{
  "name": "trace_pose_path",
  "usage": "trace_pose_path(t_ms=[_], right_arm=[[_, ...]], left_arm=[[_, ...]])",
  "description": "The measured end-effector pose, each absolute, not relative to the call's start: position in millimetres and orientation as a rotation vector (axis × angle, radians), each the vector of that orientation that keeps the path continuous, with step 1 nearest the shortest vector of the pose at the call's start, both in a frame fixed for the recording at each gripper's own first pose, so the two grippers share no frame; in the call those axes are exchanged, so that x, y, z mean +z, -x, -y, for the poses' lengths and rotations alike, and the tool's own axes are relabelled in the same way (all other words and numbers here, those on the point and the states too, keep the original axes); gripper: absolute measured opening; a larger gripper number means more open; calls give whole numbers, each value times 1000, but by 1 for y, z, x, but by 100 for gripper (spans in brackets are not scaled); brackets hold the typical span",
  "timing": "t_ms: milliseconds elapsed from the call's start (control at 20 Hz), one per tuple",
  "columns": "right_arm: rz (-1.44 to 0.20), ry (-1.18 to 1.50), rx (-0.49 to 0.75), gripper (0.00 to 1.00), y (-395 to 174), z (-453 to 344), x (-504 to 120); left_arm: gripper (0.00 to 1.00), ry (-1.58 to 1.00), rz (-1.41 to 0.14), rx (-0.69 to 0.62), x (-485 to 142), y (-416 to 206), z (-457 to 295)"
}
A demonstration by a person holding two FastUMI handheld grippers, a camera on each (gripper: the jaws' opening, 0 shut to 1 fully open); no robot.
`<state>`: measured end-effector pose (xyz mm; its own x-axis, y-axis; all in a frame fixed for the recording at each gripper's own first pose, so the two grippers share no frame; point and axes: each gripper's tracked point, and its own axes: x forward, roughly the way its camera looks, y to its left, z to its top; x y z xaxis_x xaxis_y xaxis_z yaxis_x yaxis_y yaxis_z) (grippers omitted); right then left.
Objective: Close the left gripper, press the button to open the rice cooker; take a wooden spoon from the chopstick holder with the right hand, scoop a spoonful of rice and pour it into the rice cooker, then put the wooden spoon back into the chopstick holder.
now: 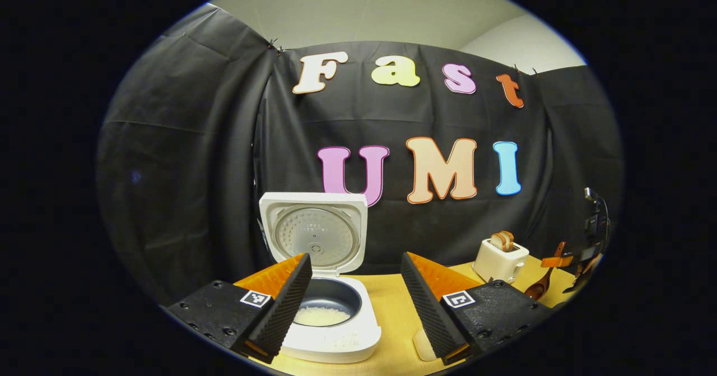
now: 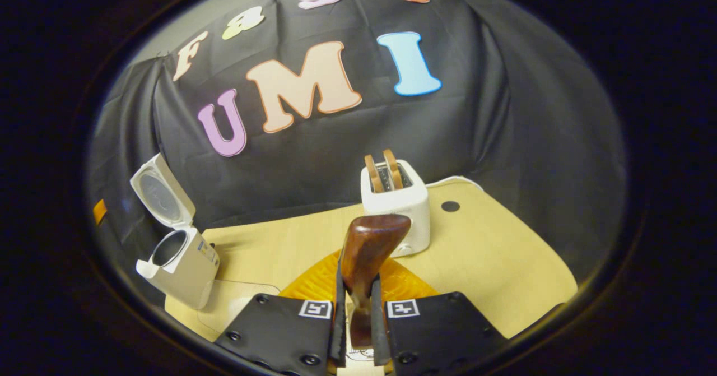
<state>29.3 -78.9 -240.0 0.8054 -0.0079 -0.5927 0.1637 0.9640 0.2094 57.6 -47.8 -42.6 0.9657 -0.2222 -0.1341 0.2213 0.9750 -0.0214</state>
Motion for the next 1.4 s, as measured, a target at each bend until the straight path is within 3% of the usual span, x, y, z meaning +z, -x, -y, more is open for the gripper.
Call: trace_pose_path(t_ms=[600, 700, 750, 850, 1100, 1400], right_arm=[[-703, -450, -188, 21, 6, 96, -305], [-706, -469, -208, 25, 12, 101, -303], [-703, -470, -204, 19, 16, 102, -299], [-690, -439, -217, 38, 21, 110, -293], [-611, -293, -290, 100, 30, 147, -260], [-454, -75, -301, 99, 24, 161, -174]], left_arm=[[95, -24, -139, -228, -39, -53, 61], [95, -20, -139, -228, -39, -54, 62], [95, -19, -140, -228, -39, -55, 62], [95, -20, -135, -227, -38, -57, 62], [95, -12, -135, -218, -35, -74, 54], [95, 2, -115, -207, -23, -105, 36]])
